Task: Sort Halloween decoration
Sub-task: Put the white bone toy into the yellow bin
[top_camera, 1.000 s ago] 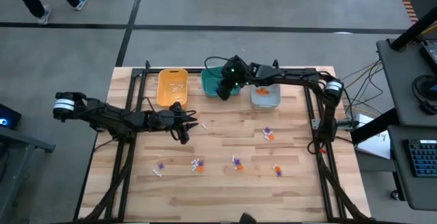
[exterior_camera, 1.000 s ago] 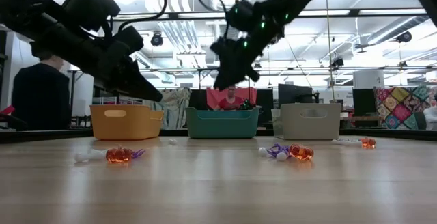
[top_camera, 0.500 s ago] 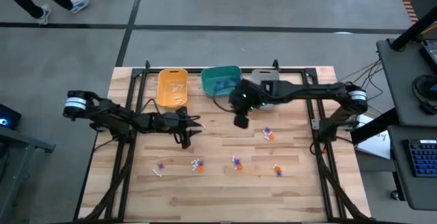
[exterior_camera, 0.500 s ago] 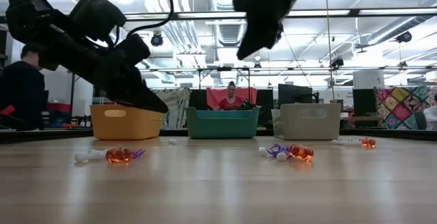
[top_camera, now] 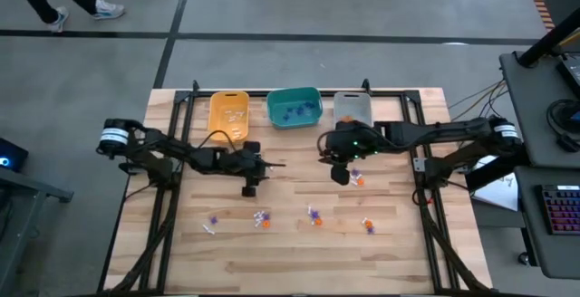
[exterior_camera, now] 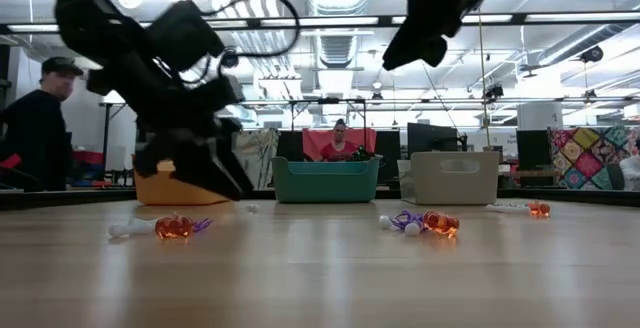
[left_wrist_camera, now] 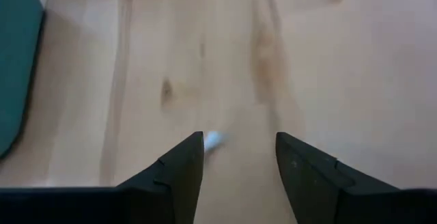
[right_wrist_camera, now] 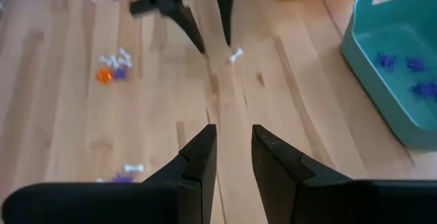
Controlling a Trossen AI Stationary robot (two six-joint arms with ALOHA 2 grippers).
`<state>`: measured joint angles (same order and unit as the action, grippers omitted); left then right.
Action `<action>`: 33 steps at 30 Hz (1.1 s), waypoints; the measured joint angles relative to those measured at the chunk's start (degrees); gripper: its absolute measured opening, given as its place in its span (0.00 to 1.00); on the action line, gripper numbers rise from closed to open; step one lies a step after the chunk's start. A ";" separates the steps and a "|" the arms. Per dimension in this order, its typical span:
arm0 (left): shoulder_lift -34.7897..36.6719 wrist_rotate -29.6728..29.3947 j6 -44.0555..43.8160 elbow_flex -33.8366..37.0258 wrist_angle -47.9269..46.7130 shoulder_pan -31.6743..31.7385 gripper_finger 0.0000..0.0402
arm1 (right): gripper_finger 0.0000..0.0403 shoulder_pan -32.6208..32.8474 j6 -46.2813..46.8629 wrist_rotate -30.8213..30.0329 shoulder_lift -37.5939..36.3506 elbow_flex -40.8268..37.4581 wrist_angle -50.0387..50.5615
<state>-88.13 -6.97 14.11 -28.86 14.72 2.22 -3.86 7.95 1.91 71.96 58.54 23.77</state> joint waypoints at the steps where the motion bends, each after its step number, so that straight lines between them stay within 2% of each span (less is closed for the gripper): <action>1: -0.92 -0.04 1.01 -0.86 -0.91 0.57 0.41 | 0.19 0.00 0.65 -0.10 -0.72 -1.14 -0.68; 10: -5.36 1.10 7.04 -5.85 -6.28 4.48 0.36 | 0.19 0.00 5.72 -0.44 -3.62 -6.52 -2.97; 21: -6.14 8.45 10.46 -6.54 -7.75 8.45 0.33 | 0.20 0.00 4.90 -0.44 -3.60 -6.88 -5.23; 25: -6.19 10.55 10.60 -6.47 -7.85 9.36 0.25 | 0.19 0.00 4.01 -0.44 -3.60 -7.37 -7.24; 33: -6.21 11.55 10.37 -6.43 -8.33 9.45 0.02 | 0.19 0.00 4.01 -0.44 -3.60 -8.55 -9.61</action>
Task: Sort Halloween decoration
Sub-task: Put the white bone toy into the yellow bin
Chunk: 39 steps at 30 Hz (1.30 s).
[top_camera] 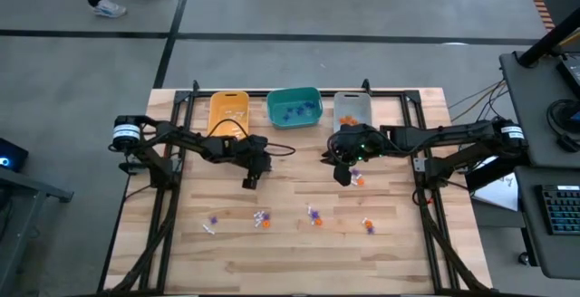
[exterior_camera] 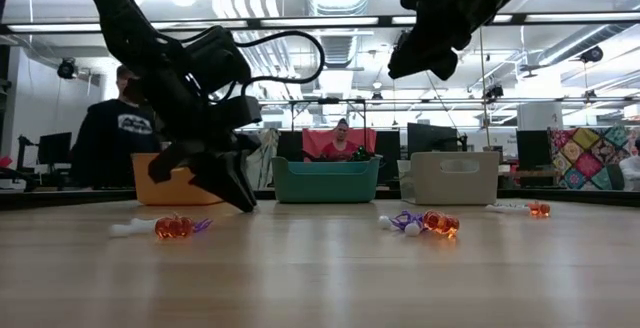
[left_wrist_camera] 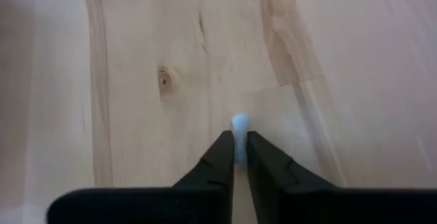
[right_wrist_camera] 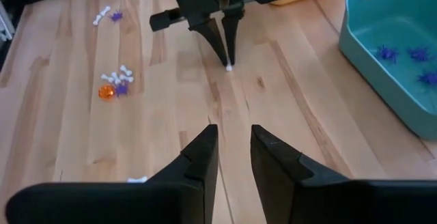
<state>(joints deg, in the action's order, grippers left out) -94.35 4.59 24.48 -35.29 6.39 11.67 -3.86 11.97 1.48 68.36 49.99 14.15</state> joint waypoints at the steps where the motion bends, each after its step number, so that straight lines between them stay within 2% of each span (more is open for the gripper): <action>1: 0.00 0.14 -0.54 0.00 0.05 0.01 0.02 | 0.20 0.00 0.00 0.00 0.00 -0.12 0.02; 6: 0.15 0.33 -3.82 -0.44 -0.22 0.00 0.01 | 0.21 0.00 0.02 0.00 0.00 -0.25 -0.07; 13: 4.61 4.61 -7.07 -2.39 -3.14 -0.16 0.00 | 0.19 0.00 0.02 0.02 0.00 -0.25 0.01; 18: 10.40 4.41 -6.80 -5.89 -12.29 0.01 0.00 | 0.18 0.00 0.02 0.02 0.00 -0.28 -0.12; 24: 17.54 -4.06 -2.54 -12.11 -30.14 2.36 0.00 | 0.20 -0.02 0.02 0.00 0.00 -0.30 -1.50; 29: 21.80 -10.77 0.38 -14.96 -38.75 8.42 0.00 | 0.21 0.00 0.02 0.02 0.00 -0.42 -1.66; 34: 23.55 -11.64 3.02 -14.16 -39.96 19.70 0.00 | 0.19 -0.01 0.02 0.01 0.02 -0.95 -2.72; 39: 20.13 -11.66 3.04 -13.74 -39.62 30.95 0.00 | 0.18 -0.01 0.00 0.00 0.02 -0.95 -2.99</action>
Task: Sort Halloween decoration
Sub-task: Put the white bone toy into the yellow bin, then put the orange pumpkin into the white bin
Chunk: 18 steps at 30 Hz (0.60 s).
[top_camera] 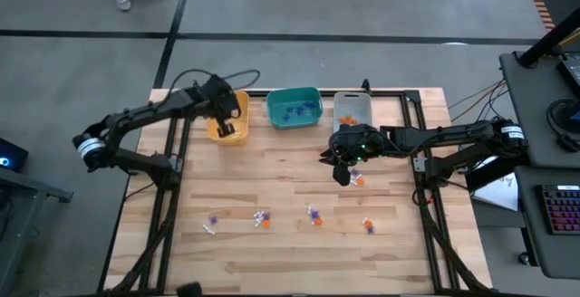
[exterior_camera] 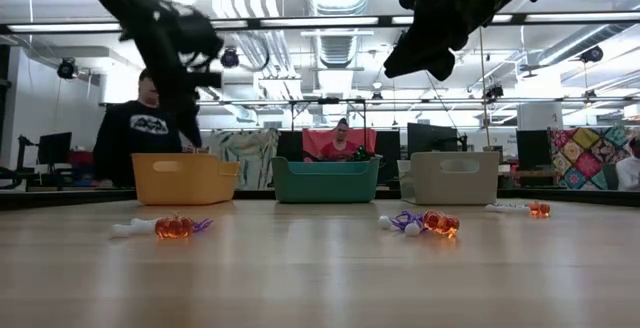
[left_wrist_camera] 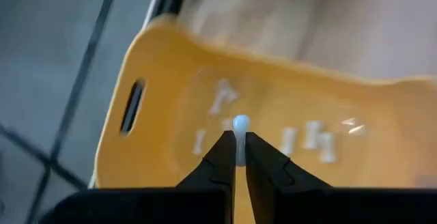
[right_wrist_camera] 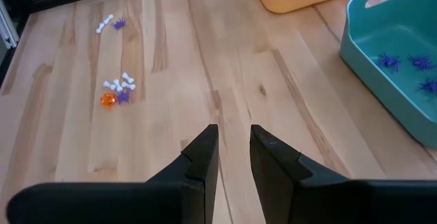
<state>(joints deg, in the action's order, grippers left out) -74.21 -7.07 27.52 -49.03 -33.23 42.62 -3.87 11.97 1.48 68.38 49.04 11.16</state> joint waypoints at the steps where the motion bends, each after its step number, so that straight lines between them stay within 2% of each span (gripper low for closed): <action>1: -1.06 -0.04 -0.54 0.02 0.55 1.42 0.00 | 0.18 0.01 0.00 0.02 0.00 0.00 -0.15; 4: -3.86 0.02 -2.78 -0.32 1.25 4.09 0.01 | 0.19 0.00 -0.03 0.00 0.00 0.00 -0.47; 10: -8.37 0.09 -2.96 -1.94 1.68 4.78 0.09 | 0.21 -0.01 -0.12 0.00 0.04 0.00 -0.79; 18: -9.39 0.10 -3.25 -2.63 1.75 4.70 0.18 | 0.20 0.00 -0.02 0.00 0.04 0.00 -0.79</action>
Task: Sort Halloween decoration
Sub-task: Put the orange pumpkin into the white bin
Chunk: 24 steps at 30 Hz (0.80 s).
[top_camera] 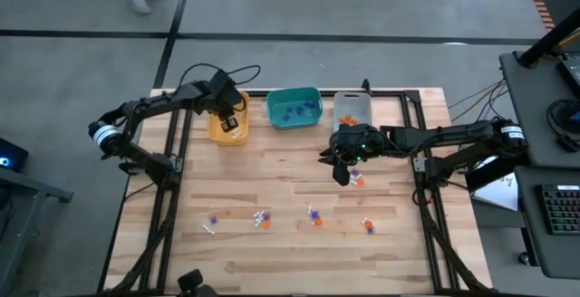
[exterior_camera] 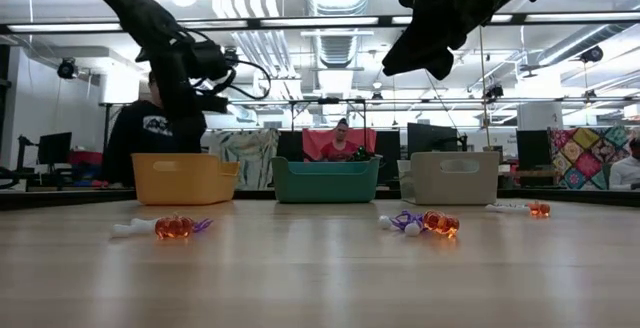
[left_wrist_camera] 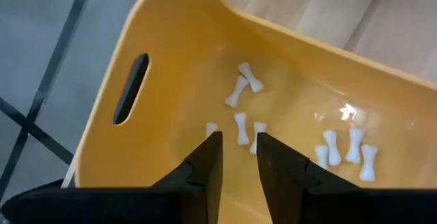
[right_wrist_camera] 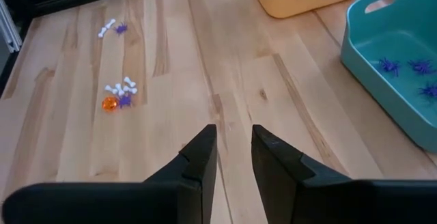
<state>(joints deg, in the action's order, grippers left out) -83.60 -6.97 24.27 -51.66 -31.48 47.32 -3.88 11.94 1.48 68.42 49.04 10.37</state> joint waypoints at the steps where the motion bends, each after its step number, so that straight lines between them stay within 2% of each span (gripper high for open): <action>1: 0.54 0.01 -0.81 0.00 0.00 -0.08 0.19 | 0.19 0.01 0.00 0.00 0.00 0.00 0.00; 5: 3.37 2.47 -5.85 -0.02 -0.09 -0.82 0.18 | 0.18 0.00 1.02 -0.01 0.00 0.00 -0.02; 11: 8.80 20.33 -12.46 -0.02 0.08 -3.86 0.17 | 0.19 0.02 5.26 0.01 0.00 0.00 -0.01; 13: 10.36 23.54 -14.80 -0.02 1.12 -6.16 0.15 | 0.19 0.00 7.43 0.01 0.00 0.00 -0.01; 21: 11.68 23.91 -19.46 0.68 9.48 -21.32 0.12 | 0.17 2.31 16.13 0.06 0.36 0.00 -0.44; 24: 11.40 19.86 -20.06 0.68 12.61 -27.37 0.12 | 0.17 4.13 18.78 0.53 1.14 0.00 -0.42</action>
<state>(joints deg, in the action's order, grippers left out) -72.20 12.89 4.21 -50.98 -18.87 19.95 0.26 30.72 2.00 69.56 49.04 9.95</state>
